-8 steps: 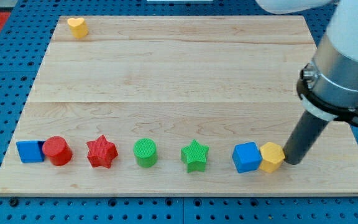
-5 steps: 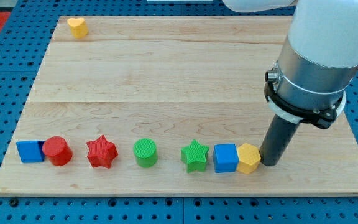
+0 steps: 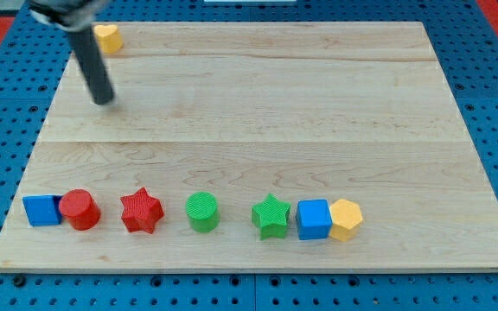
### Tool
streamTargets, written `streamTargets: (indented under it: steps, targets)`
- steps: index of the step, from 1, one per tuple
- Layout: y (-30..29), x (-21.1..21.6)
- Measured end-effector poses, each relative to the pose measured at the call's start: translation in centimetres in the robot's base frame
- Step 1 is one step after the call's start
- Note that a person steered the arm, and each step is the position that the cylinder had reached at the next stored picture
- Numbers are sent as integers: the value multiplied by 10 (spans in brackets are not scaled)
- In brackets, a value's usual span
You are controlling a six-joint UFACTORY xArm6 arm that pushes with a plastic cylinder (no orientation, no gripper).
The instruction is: Move yellow heart towards bottom right corner of the board
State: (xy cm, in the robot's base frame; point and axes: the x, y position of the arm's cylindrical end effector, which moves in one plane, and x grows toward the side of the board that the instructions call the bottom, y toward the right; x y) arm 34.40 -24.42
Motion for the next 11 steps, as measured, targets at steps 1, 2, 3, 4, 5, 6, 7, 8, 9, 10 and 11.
streamTargets:
  steps: [1,2,3,4,5,6,7,8,9,10,11]
  targets:
    - [-41,-80]
    - [-3,-126]
    - [85,-121]
    - [163,-104]
    - [187,-60]
    - [168,-26]
    - [199,-8]
    - [250,13]
    - [217,17]
    - [160,-8]
    - [115,3]
